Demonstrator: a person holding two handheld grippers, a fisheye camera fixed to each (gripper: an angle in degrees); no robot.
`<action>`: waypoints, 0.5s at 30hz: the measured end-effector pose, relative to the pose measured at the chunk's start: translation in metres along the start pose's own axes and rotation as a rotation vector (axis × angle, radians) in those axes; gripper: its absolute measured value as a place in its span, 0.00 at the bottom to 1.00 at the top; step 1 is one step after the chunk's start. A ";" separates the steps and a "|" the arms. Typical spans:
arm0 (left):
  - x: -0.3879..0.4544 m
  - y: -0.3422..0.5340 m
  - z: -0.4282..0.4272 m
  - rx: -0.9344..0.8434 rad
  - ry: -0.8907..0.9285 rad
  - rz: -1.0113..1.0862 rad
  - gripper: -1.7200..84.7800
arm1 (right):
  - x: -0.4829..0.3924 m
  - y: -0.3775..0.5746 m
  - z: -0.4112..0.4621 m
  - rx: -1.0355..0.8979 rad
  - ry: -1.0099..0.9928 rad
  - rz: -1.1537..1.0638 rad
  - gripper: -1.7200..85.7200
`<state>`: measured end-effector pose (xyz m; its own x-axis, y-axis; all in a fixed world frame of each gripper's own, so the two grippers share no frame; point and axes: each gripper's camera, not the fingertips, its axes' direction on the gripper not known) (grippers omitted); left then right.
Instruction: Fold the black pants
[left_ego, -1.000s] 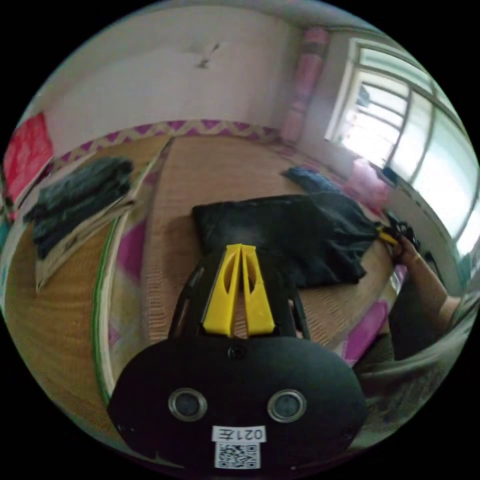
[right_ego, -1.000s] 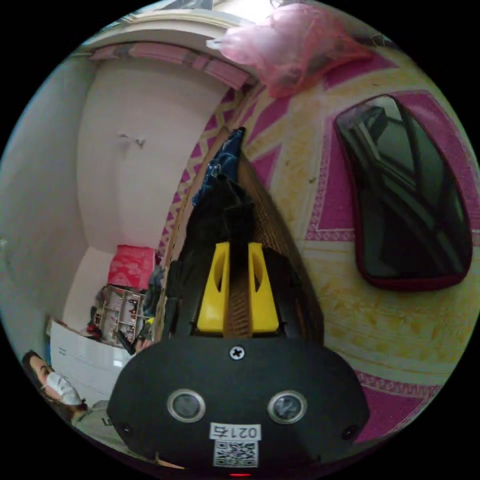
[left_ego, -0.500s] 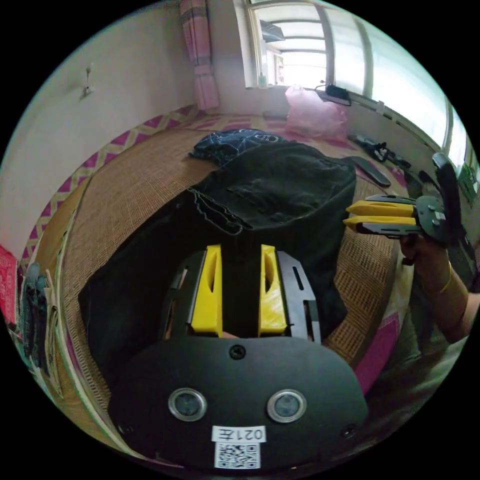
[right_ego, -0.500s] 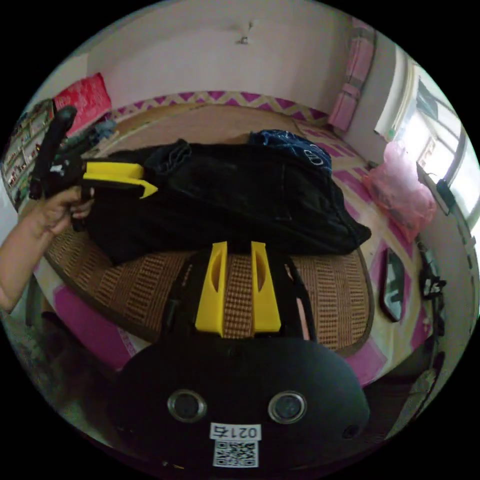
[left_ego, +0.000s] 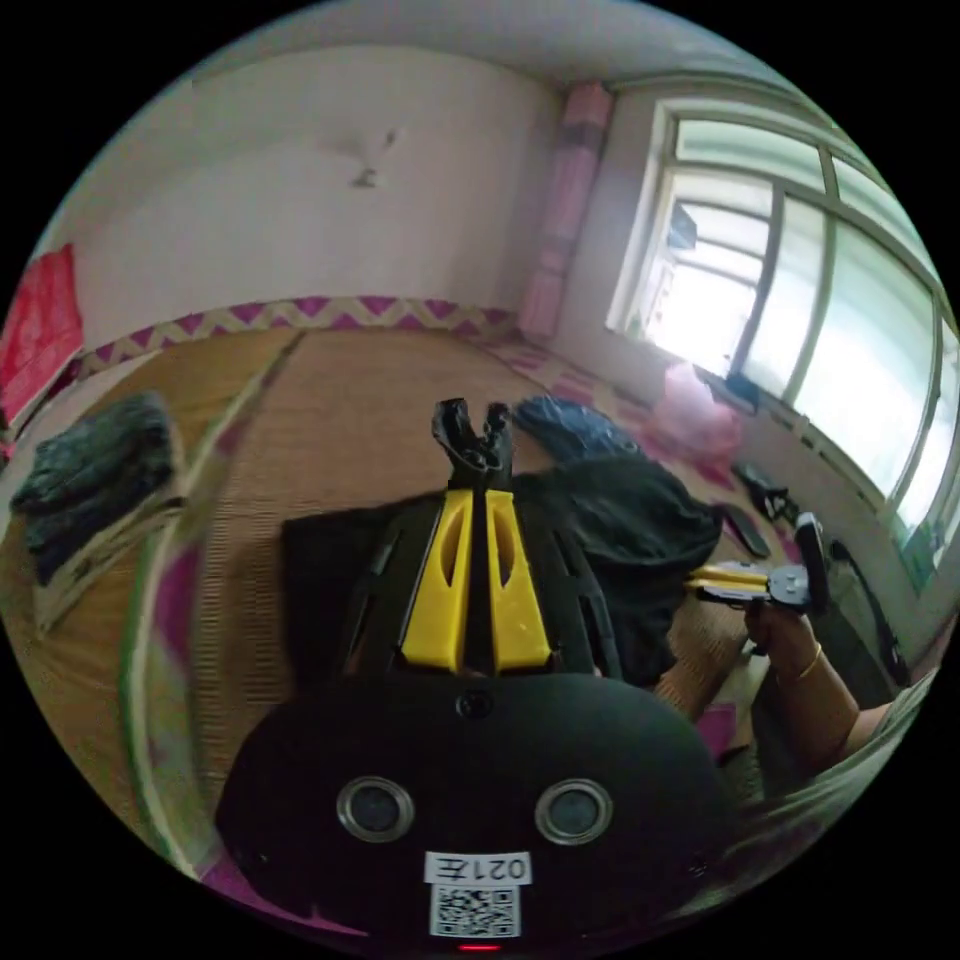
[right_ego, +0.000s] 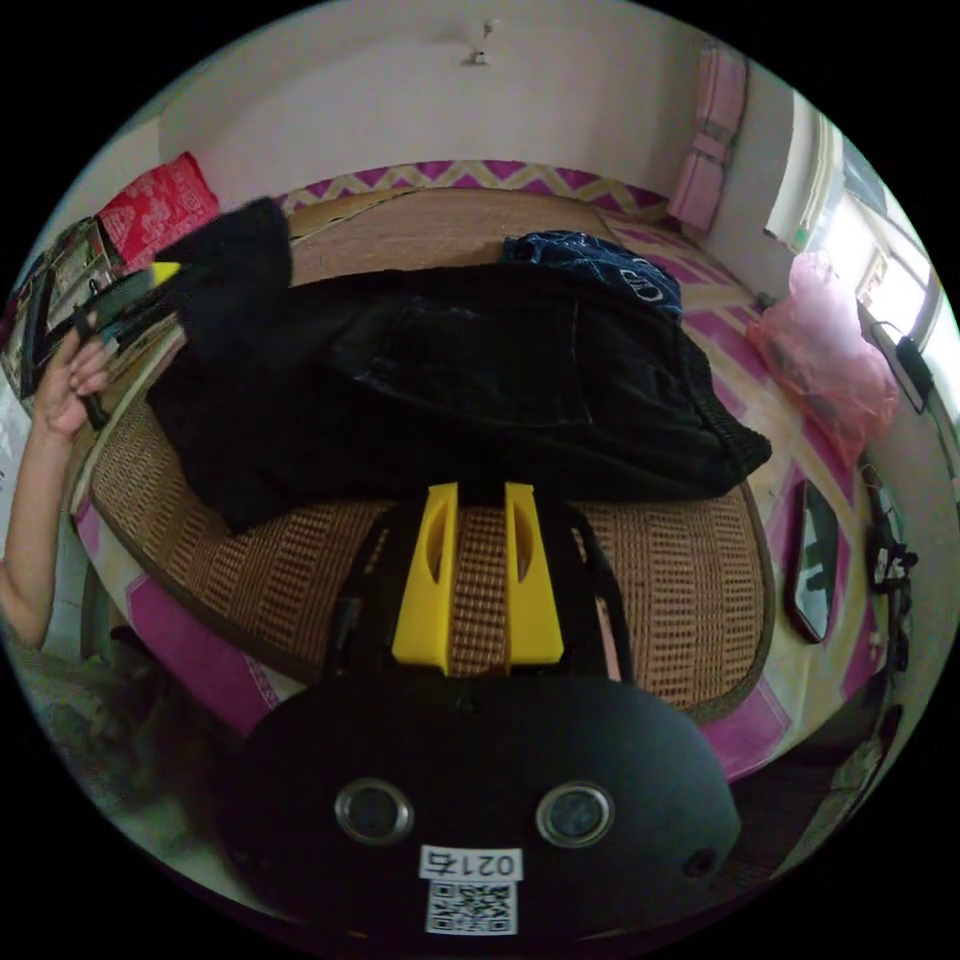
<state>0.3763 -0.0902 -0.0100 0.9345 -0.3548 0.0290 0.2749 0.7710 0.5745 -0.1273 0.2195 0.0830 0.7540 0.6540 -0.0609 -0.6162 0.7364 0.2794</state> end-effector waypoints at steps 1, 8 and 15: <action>-0.037 -0.001 -0.032 0.038 -0.057 -0.042 0.01 | -0.004 0.001 0.000 0.000 0.001 0.000 0.11; -0.263 0.046 -0.146 0.015 -0.357 -0.405 0.01 | -0.031 0.005 -0.002 -0.001 0.018 -0.008 0.11; -0.383 0.108 -0.135 -0.126 -0.104 -0.720 0.01 | -0.045 0.011 -0.010 0.001 -0.011 0.021 0.11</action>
<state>0.0789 0.2005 -0.0699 0.4878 -0.8397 -0.2387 0.8421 0.3806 0.3821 -0.1699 0.2000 0.0797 0.7436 0.6671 -0.0446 -0.6314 0.7226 0.2813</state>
